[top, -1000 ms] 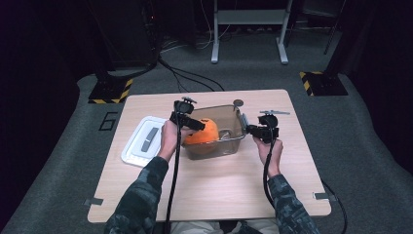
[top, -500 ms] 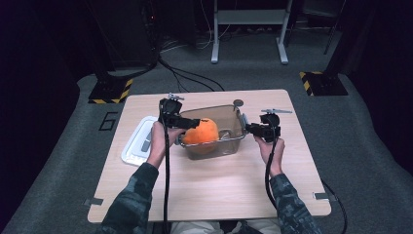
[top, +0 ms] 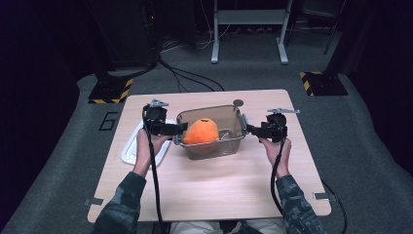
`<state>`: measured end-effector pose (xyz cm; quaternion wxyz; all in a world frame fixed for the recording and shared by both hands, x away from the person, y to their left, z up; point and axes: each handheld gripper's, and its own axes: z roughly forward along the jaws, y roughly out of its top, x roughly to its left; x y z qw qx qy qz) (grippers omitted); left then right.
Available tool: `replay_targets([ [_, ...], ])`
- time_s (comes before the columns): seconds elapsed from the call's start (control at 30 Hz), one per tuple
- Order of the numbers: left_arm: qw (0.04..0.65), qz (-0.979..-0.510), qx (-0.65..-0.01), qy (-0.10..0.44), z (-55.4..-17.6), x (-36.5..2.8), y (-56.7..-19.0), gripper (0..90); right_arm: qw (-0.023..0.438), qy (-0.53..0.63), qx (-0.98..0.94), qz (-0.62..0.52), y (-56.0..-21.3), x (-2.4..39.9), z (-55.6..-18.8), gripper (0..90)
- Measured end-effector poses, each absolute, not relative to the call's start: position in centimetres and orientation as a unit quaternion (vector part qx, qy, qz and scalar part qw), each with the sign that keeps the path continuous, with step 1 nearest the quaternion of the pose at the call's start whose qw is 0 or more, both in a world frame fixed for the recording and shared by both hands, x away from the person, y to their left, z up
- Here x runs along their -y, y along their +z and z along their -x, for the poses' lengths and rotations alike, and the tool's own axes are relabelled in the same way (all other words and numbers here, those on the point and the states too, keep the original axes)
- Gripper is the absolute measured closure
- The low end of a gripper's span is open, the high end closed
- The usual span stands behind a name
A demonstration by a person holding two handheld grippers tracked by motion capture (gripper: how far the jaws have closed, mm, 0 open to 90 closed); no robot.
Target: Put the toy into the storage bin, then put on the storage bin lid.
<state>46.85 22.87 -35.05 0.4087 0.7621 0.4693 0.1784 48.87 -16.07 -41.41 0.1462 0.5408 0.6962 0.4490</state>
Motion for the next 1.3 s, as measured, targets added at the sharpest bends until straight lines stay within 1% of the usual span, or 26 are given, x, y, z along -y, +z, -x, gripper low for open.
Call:
replay_targets([
  [0.17, 0.413, -0.754, -0.477, 0.182, -46.3, -24.7, -35.7, 3.9, 0.154, 0.454, -0.700, -0.529, -41.2, 16.7, -47.8, 17.4],
  [0.27, 0.410, -0.749, -0.489, 0.181, -46.1, -25.7, -36.4, 3.8, 0.158, 0.457, -0.701, -0.525, -41.2, 17.3, -47.2, 15.3],
  [0.43, 0.409, -0.741, -0.501, 0.182, -45.8, -27.5, -37.5, 3.7, 0.165, 0.458, -0.702, -0.519, -41.6, 18.2, -46.2, 14.6],
  [0.6, 0.400, -0.734, -0.515, 0.189, -45.6, -29.0, -38.6, 3.8, 0.174, 0.444, -0.705, -0.524, -42.9, 19.1, -45.5, 14.2],
  [0.83, 0.394, -0.719, -0.539, 0.195, -45.4, -31.4, -40.6, 4.0, 0.169, 0.426, -0.713, -0.530, -45.4, 20.2, -44.9, 14.1],
  [1.0, 0.384, -0.717, -0.552, 0.185, -45.8, -32.6, -42.4, 4.6, 0.162, 0.422, -0.718, -0.529, -46.7, 20.6, -44.6, 14.0],
  [1.1, 0.370, -0.722, -0.553, 0.191, -46.2, -32.8, -43.3, 6.1, 0.157, 0.415, -0.722, -0.530, -47.5, 20.6, -44.6, 14.1],
  [1.23, 0.352, -0.728, -0.554, 0.196, -47.3, -33.0, -44.5, 11.4, 0.152, 0.411, -0.723, -0.534, -47.9, 20.5, -44.7, 14.2],
  [1.3, 0.351, -0.727, -0.559, 0.189, -48.0, -33.1, -45.1, 13.6, 0.152, 0.412, -0.724, -0.532, -47.9, 20.5, -44.8, 14.3],
])
